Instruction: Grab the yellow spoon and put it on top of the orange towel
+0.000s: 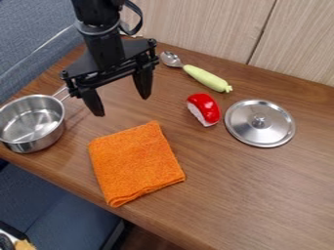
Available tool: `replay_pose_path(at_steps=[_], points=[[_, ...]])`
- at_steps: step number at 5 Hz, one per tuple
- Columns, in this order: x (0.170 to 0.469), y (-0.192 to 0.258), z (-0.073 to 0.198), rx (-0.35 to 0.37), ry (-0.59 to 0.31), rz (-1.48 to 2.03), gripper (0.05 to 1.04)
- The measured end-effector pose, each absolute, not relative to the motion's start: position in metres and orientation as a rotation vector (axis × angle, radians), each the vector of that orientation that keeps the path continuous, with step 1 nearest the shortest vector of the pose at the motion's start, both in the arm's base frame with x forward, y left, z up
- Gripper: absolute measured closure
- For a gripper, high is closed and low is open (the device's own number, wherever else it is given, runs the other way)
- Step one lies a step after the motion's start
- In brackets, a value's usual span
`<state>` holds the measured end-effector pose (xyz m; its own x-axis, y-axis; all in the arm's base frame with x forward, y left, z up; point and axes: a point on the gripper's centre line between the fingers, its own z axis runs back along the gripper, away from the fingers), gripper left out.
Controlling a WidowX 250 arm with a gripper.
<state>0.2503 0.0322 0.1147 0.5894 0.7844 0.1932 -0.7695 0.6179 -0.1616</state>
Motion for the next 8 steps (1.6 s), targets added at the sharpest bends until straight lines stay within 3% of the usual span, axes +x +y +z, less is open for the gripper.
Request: replay_pose_path(at_steps=[2,4,7,8], points=[[0.25,0.018,0.106,-0.059,-0.183,0.899,0.084],[0.277,0.0,0.103,-0.089,-0.123,1.016,0.084],[0.361,-0.016,0.097,-0.076,-0.237,1.157,0.084],[0.389,-0.01,0.088,-0.041,-0.279,1.177,0.084]])
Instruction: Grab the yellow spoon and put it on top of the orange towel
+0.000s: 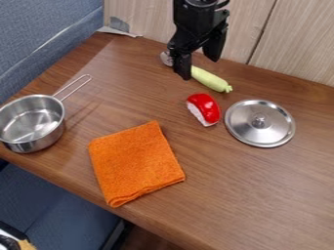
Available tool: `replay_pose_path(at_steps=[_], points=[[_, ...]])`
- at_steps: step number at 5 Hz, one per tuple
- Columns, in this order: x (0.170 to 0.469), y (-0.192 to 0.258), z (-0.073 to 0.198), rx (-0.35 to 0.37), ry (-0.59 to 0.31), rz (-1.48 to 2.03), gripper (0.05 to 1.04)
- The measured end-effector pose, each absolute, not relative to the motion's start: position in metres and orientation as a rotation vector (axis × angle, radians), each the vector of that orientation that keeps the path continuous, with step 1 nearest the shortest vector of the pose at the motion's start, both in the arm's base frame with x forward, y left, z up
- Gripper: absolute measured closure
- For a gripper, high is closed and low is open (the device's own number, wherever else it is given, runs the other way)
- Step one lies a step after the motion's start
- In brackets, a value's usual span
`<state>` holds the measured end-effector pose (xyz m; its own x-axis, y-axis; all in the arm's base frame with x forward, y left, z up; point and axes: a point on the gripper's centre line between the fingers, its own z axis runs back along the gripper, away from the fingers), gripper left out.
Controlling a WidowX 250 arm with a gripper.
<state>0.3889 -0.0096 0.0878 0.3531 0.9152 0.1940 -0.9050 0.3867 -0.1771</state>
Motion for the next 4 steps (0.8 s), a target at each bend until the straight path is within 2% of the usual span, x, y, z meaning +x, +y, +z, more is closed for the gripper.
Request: replay_pose_path(at_steps=[2,4], points=[[0.424,-0.003,0.048,-0.002,-0.202,1.205,0.084],[0.443,-0.011,0.031,-0.008,-0.157,1.202,0.084]])
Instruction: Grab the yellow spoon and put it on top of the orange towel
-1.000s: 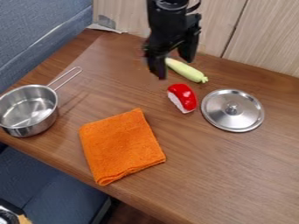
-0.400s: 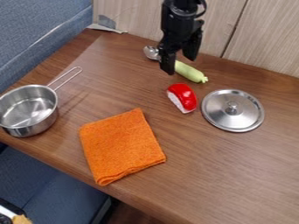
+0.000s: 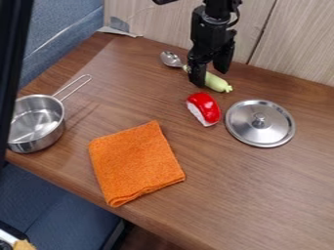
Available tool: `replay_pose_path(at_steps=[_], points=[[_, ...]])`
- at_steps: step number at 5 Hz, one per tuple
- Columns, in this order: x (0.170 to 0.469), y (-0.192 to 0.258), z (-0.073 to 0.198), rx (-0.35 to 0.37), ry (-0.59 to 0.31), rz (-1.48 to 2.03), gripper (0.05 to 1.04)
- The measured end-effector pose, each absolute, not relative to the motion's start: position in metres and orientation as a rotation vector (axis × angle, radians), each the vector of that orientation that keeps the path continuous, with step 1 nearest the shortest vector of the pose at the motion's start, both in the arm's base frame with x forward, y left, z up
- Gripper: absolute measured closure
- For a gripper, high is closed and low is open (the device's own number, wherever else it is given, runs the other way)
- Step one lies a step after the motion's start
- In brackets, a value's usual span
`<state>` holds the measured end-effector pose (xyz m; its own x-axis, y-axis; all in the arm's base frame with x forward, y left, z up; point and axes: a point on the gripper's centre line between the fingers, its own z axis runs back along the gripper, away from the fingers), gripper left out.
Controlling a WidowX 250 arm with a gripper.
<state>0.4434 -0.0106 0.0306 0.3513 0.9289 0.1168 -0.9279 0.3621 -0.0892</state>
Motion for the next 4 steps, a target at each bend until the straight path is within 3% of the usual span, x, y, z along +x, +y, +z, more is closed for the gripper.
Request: replay_pose_path(at_steps=[2,4], points=[[0.4449,-0.0126,0.023,0.008,-0.138,1.172,0.113],[0.4389,-0.0164,0.019,0.017,-0.147,1.144,0.626]])
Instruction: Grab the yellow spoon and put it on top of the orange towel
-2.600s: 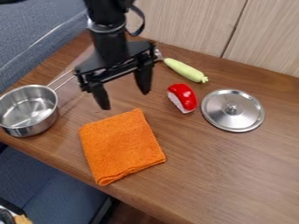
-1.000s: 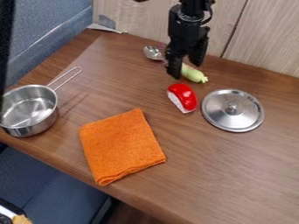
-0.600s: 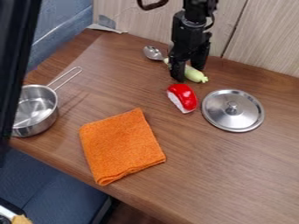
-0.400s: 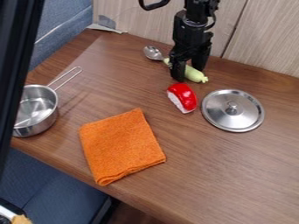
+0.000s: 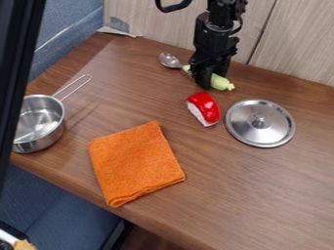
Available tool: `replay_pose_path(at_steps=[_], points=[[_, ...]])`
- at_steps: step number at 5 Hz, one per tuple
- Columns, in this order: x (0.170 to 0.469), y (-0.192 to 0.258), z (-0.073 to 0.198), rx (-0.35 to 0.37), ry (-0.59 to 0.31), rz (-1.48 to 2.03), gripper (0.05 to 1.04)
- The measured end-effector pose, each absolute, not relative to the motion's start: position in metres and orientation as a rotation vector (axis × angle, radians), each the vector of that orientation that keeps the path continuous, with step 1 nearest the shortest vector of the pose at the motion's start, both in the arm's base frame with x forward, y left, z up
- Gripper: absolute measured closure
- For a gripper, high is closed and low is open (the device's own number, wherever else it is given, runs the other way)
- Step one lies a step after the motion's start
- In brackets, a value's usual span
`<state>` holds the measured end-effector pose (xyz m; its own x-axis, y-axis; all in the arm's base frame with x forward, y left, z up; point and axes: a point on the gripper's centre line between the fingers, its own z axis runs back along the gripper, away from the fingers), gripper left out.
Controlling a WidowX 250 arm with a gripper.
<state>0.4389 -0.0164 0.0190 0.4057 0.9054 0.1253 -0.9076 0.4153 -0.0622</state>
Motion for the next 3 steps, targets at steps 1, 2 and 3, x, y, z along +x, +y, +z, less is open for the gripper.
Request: replay_pose_path(at_steps=[1,2,3], points=[[0.4383,-0.017,0.0192,0.015,-0.143,1.138,0.641],[0.4383,-0.0178,0.0198,0.012,-0.138,1.135,0.642],[0.4382,-0.0197,0.0248,0.015,-0.115,1.115,0.642]])
